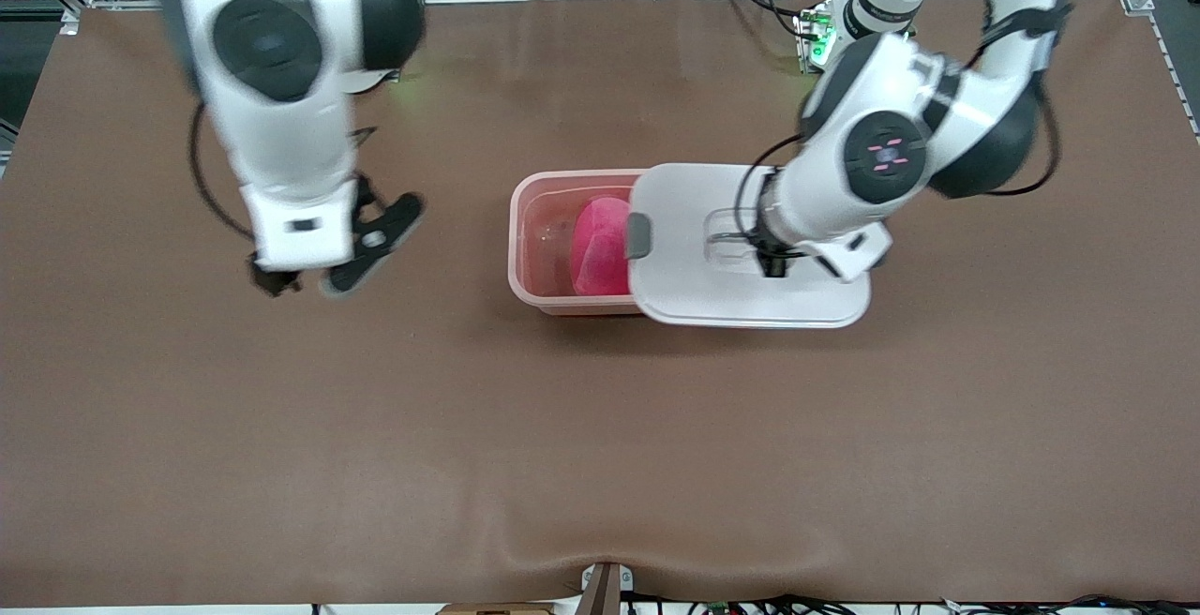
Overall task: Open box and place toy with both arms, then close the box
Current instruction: 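Carry the lid back onto the box with the left gripper while the right gripper withdraws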
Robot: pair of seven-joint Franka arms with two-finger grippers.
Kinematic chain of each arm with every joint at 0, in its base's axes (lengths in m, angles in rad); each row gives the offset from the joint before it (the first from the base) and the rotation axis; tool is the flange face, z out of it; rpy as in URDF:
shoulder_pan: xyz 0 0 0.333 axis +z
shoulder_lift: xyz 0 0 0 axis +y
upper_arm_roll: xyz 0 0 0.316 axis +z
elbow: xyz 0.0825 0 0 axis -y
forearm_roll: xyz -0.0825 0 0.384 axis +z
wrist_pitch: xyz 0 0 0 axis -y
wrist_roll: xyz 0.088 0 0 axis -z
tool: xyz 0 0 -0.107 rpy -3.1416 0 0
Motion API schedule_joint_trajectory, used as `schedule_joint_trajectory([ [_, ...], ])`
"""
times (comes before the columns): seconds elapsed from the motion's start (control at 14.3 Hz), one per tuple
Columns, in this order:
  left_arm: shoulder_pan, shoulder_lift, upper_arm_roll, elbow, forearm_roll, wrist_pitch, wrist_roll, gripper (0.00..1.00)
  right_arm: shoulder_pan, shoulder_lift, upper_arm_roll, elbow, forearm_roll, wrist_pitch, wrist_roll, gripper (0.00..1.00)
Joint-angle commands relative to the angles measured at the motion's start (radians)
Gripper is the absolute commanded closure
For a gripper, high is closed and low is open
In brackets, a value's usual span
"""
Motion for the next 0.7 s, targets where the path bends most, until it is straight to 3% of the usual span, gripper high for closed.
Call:
schedule_joint_trajectory([
  [0.0,-0.061,0.077,0.006,0.099,0.005,0.025,-0.091,1.0,-0.125,-0.055,0.021,-0.04,0.078,-0.002,0.016,0.0],
  [0.35,-0.139,0.129,0.009,0.101,0.003,0.137,-0.215,1.0,-0.32,-0.096,0.021,-0.097,0.172,0.033,0.022,0.0],
  [0.63,-0.185,0.155,0.014,0.101,0.005,0.149,-0.251,1.0,-0.407,-0.196,0.019,-0.21,0.196,0.047,0.029,0.0],
])
